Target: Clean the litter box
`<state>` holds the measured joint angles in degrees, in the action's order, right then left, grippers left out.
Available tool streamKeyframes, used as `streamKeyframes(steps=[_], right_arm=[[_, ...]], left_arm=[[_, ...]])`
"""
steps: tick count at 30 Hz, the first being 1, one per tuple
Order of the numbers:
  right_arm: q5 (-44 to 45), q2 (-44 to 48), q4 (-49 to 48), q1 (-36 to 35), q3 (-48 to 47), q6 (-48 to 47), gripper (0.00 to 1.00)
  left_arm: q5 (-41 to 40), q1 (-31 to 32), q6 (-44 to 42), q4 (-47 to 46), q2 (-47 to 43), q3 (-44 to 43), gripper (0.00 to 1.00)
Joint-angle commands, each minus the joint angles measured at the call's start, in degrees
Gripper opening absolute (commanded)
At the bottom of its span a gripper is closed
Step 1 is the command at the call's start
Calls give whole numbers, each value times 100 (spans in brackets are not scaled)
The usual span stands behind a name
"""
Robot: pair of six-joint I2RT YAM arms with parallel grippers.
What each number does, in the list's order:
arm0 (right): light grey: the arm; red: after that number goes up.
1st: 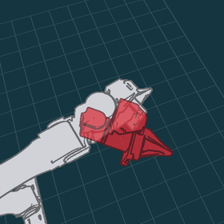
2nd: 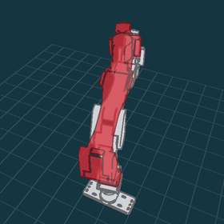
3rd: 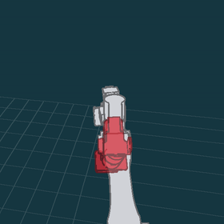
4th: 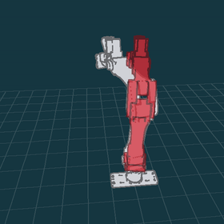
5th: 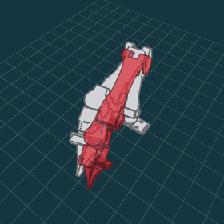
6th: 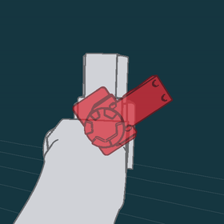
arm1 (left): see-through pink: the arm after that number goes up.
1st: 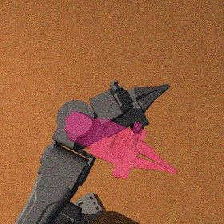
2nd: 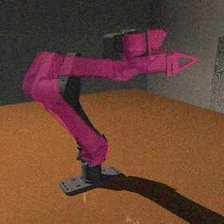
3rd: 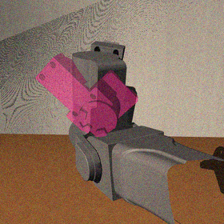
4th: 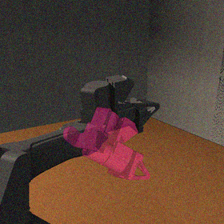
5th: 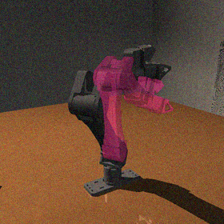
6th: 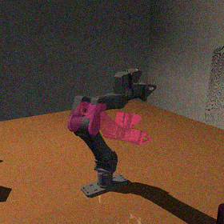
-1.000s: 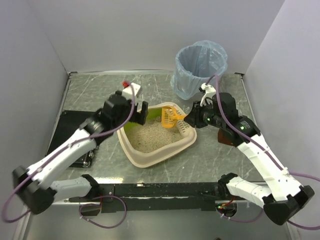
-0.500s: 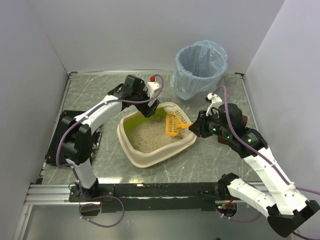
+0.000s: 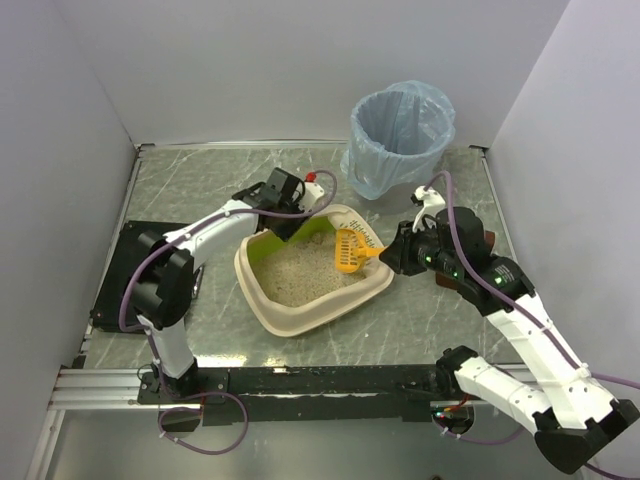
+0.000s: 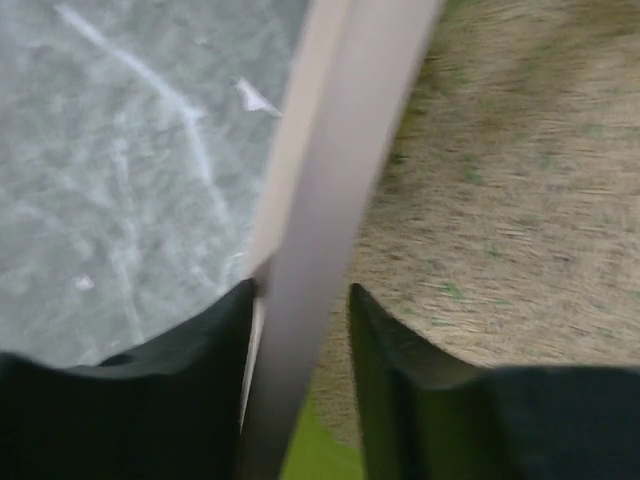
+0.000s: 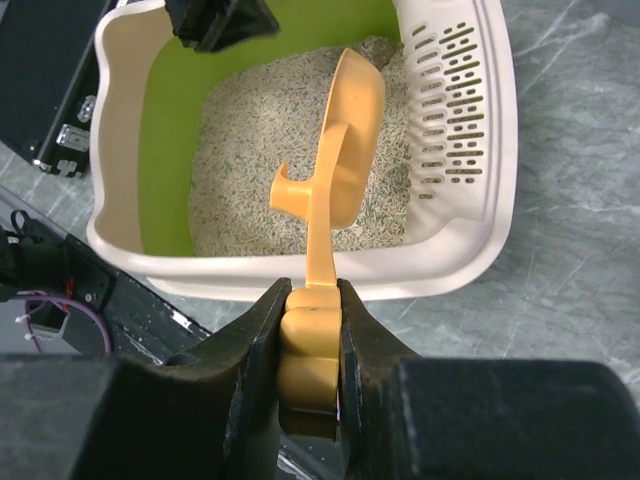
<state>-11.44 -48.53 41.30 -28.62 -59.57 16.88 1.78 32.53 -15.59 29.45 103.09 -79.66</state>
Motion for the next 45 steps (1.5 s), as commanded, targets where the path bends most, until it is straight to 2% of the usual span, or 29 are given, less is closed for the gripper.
streamKeyframes(steps=[1, 2, 3, 6, 8, 9, 12, 14, 17, 20, 28, 33, 35, 38, 45], right_arm=[[-15, -156, -166, 14, -221, 17, 0], [-51, -191, -166, 15, -283, 17, 0], [-69, -244, -157, 23, -309, 17, 0], [-77, -314, -201, 6, -371, -18, 0], [-51, -367, -175, 15, -458, -36, 0], [-69, -437, -140, 6, -502, -45, 0], [-69, -586, -166, 6, -555, -45, 0], [-8, -701, -140, 6, -617, 34, 0], [291, -999, 166, -12, -827, 419, 0], [520, -1088, 282, -21, -750, 762, 0], [248, -1527, -692, -126, -99, 2046, 0], [677, -2037, -246, -117, -274, 2178, 0], [653, -2142, -341, -117, -117, 2301, 0], [389, -2108, -903, -126, 366, 2651, 0], [583, -1607, -1852, -109, 1341, 3233, 0]], left_arm=[[-1151, 411, 539, -45, -60, 231, 40], [-1180, 429, 644, -1, -96, 223, 35], [-1215, 464, 880, 34, -122, 223, 21], [-1496, 578, 1495, 121, -333, 301, 6], [-1978, 675, 1953, 183, -473, 398, 1], [-2102, 771, 2381, 262, -509, 442, 1], [-2269, 965, 2902, 386, -702, 695, 1], [-2785, 1123, 3114, 386, -869, 759, 1], [-3217, 1238, 3903, 666, -966, 566, 1], [-3430, 1273, 4152, 615, -1150, 688, 1], [-3816, 1396, 4354, 342, -1388, 803, 1], [-4159, 1475, 4513, 79, -1432, 873, 1], [-4142, 1501, 4460, -88, -1511, 978, 1], [-4063, 1545, 4329, -527, -1765, 1171, 1], [-4011, 1580, 3661, -1713, -2415, 1470, 1]])
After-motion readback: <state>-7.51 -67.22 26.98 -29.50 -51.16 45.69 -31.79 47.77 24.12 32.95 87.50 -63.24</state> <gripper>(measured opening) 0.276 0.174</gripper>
